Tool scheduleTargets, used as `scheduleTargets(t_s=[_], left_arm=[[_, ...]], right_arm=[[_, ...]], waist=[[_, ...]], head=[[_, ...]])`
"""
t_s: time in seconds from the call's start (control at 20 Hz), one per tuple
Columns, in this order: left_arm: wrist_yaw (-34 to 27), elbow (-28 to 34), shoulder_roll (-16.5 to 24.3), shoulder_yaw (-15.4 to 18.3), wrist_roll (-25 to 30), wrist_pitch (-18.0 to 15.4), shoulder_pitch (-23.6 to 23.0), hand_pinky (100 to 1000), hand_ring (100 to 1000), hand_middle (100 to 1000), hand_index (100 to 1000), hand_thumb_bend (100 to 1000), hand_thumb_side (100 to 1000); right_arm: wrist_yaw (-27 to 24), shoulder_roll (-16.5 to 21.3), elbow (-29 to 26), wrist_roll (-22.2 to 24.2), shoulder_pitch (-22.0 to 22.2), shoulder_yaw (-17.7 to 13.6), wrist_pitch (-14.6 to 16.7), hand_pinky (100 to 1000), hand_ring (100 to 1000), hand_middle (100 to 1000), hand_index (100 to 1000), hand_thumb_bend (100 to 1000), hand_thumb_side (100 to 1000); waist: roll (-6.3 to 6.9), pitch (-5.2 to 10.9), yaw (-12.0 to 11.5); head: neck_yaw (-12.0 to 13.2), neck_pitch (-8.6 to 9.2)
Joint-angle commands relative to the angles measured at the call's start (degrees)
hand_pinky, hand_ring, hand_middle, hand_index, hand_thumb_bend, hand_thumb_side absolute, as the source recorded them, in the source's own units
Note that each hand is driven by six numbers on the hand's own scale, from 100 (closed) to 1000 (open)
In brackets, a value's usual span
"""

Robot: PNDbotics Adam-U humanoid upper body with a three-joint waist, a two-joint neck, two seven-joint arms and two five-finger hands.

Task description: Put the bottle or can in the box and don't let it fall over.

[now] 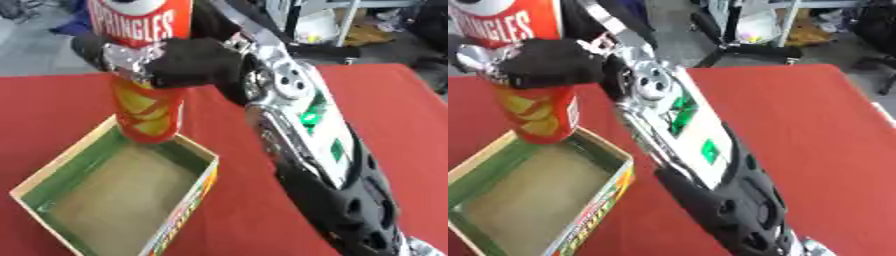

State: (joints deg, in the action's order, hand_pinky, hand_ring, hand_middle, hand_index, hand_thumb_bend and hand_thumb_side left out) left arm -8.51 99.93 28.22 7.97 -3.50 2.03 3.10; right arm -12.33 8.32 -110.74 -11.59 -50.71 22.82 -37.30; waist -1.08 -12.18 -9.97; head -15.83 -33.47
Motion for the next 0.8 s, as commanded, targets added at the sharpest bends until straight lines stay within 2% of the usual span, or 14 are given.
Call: scheduleTargets(t_s=[0.05, 0.45, 0.8], left_arm=[[0.1, 0.9, 1.9, 0.3, 0.3, -0.1, 0.7, 869, 896, 831, 806, 106, 937], [0.0, 0.9, 1.8, 0.2, 0.3, -0.1, 0.9, 869, 896, 830, 806, 106, 937], [0.1, 0.9, 1.7, 0.3, 0.3, -0.1, 0.7, 869, 896, 826, 806, 106, 938]], right_arm=[[4.2, -1.8, 3.5, 0.7, -0.4, 1.6, 2.0, 797, 846, 390, 370, 417, 100], [11.8, -4.2, 13.4, 1.7, -0.1, 3.8, 10.2, 793, 878, 478, 441, 496, 100], [15.8, -4.7, 18.5, 2.1, 0.0, 3.4, 13.7, 798, 901, 542, 476, 527, 100]], waist=[[0.22, 1.04, -0.3], [-0.04, 0.83, -0.9], [-0.02, 0.77, -0.9]], head=[[-0.5, 0.02], [-0.8, 0.35], [-0.7, 0.58]])
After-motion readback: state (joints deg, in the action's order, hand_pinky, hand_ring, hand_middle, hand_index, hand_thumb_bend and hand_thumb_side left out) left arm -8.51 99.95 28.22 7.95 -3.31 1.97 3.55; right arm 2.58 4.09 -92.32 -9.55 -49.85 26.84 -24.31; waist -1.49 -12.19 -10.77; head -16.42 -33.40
